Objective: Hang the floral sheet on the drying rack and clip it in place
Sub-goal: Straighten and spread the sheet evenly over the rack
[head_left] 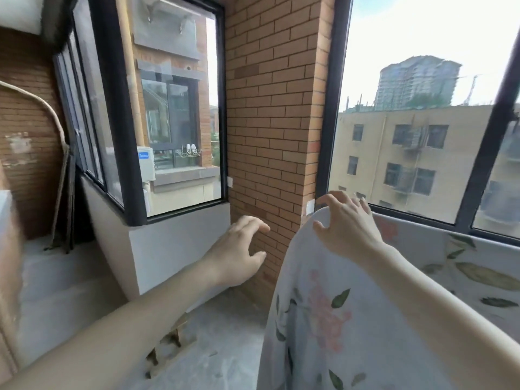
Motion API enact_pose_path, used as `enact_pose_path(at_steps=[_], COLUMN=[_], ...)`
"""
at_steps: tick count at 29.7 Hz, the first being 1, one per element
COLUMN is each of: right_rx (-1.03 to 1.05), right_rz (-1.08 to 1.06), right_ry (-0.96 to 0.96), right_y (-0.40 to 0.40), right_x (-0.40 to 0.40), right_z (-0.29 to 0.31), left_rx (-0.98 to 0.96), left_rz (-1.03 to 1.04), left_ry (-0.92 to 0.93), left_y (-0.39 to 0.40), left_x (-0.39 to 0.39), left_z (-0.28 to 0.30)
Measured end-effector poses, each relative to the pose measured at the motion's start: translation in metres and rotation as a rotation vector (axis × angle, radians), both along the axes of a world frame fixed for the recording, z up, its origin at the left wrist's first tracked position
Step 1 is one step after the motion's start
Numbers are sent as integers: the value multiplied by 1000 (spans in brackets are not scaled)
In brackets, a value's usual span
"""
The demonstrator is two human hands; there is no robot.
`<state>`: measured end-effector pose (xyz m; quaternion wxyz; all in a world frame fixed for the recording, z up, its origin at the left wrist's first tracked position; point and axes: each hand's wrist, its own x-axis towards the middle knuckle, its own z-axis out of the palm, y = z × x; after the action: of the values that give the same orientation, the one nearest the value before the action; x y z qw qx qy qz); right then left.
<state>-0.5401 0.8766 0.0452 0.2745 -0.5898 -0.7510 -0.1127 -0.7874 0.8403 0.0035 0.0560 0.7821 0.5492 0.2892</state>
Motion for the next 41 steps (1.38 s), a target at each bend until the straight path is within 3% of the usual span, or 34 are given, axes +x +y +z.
enact_pose_path(at_steps=[5, 10, 20, 26, 33, 41], right_rx=[11, 80, 531, 734, 769, 805], right_rz=[-264, -445, -541, -559, -688, -836], right_ry=[-110, 28, 107, 91, 77, 90], right_y=[17, 41, 69, 82, 92, 99], right_x=[-8, -30, -30, -35, -36, -49], right_z=[-14, -22, -44, -48, -55, -55], left_rx=[-2, -58, -156, -308, -381, -351], left_rz=[-93, -272, -649, -926, -1267, -1545], left_ry=[-52, -56, -36, 159, 165, 22], left_y=[45, 108, 205, 247, 292, 331], left_x=[-38, -41, 15, 35, 76, 133], left_z=[2, -3, -18, -14, -25, -58])
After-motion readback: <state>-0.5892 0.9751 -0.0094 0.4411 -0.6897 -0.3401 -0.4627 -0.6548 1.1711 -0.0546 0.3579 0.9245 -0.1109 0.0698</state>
